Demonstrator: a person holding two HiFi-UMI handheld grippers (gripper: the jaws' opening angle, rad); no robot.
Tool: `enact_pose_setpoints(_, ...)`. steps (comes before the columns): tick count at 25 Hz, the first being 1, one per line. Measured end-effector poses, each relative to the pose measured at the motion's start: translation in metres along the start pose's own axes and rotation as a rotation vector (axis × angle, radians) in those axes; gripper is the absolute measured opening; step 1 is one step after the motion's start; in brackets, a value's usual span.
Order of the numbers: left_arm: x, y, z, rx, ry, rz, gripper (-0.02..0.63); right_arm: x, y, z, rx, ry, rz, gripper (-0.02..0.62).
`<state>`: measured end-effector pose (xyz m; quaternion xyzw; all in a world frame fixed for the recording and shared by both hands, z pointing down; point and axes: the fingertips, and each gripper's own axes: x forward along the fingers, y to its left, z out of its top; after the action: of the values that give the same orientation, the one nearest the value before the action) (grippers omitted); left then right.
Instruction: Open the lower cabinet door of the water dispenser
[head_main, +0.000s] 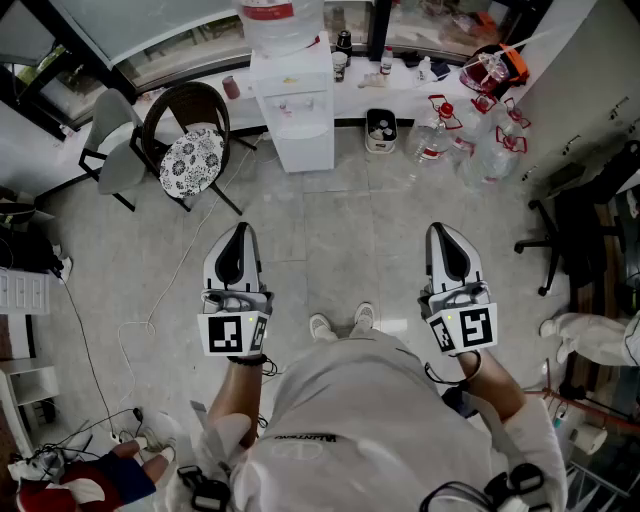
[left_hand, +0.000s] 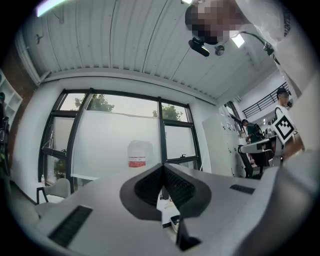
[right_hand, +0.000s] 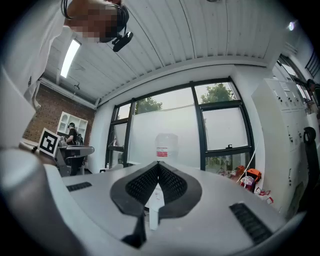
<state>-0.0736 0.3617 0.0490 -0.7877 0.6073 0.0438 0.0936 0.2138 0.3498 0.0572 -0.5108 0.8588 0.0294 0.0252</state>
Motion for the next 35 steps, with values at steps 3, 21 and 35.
enact_pose_setpoints(3, -0.002, -0.001, 0.001, -0.003, -0.004, -0.004, 0.002, -0.001, 0.005, -0.001, 0.007, 0.002, 0.010, 0.015)
enact_pose_setpoints(21, -0.021, 0.029, -0.006, -0.010, -0.001, -0.086, 0.002, 0.017, 0.067, 0.003, 0.010, -0.014, 0.046, 0.016)
enact_pose_setpoints(35, 0.049, 0.031, -0.029, -0.015, 0.011, -0.084, 0.003, 0.087, 0.032, -0.021, 0.037, 0.007, 0.101, 0.016)
